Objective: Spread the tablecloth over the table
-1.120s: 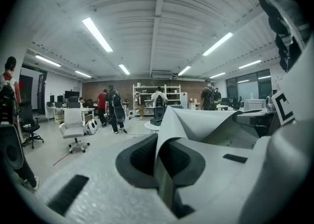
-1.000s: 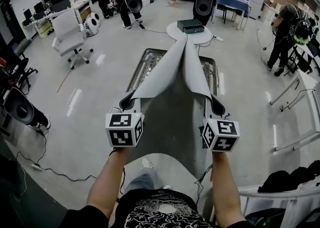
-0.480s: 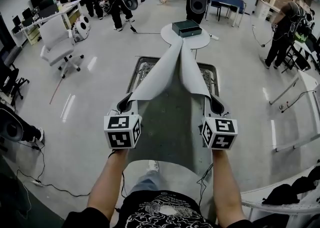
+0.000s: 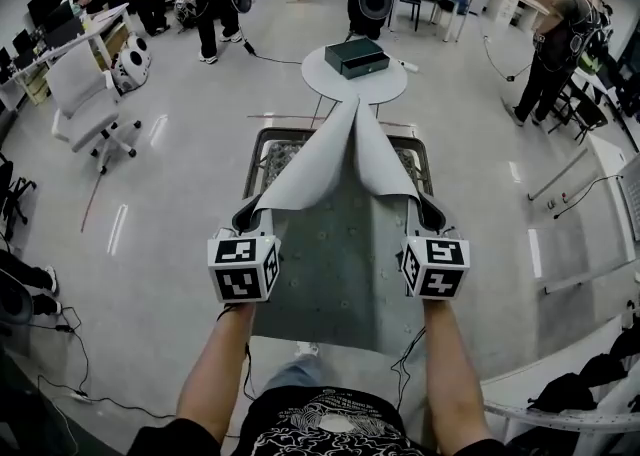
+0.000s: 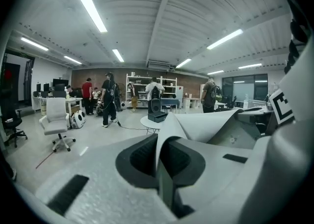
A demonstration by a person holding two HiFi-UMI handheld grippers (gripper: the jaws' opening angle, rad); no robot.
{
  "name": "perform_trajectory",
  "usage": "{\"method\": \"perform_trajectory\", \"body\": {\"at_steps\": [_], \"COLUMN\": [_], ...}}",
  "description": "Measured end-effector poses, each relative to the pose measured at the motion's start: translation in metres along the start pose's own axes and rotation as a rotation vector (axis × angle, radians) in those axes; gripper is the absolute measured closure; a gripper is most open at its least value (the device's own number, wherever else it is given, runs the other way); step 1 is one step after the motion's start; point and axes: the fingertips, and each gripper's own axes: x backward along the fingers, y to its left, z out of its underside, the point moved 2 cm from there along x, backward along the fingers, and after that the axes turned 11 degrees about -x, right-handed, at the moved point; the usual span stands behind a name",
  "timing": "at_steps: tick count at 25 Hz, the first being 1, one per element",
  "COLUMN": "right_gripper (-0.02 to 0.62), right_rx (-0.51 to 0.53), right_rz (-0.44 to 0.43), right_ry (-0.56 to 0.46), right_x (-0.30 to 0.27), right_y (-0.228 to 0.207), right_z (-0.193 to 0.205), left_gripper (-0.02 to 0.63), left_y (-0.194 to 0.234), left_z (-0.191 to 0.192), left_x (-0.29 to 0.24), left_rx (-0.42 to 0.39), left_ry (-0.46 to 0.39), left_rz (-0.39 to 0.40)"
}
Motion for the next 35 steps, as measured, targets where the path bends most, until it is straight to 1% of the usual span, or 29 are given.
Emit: {"method": "perform_trajectory", "body": {"at_steps": [7, 16, 21, 26, 35], "right_gripper": [0.589, 0.589, 0.589, 0.589, 0.589], "right_rx": [0.026, 0.091, 0.117, 0.124, 0.139], "right_rz": [0.054, 0.106, 0.134, 0.148, 0.133], "right_ry": [0.039, 0.116, 0.151, 0.156, 0.176], "right_x": [-0.050, -0.108, -0.127, -0.147, -0.175], "right_y": [-0.005, -0.018, -0.034, -0.047, -0.070], "right_z": [0.002, 0.021, 0.029, 0.029, 0.044], "left_gripper": [0.597, 0.597, 0.597, 0.597, 0.597], "left_y": [0.022, 0.043, 0.042, 0.043, 0.027], "left_z": [0.006, 0.030, 0.041, 0.048, 0.066], "left_x": [-0.049, -0.108, -0.132, -0.146, -0.161], "left_rx": [0.014, 0.008, 0.004, -0.004, -0.039], "left_ry": [0.027, 0.086, 0.111, 0.126, 0.181], "left_rz": [0.042, 0.086, 0.108, 0.115, 0.099]}}
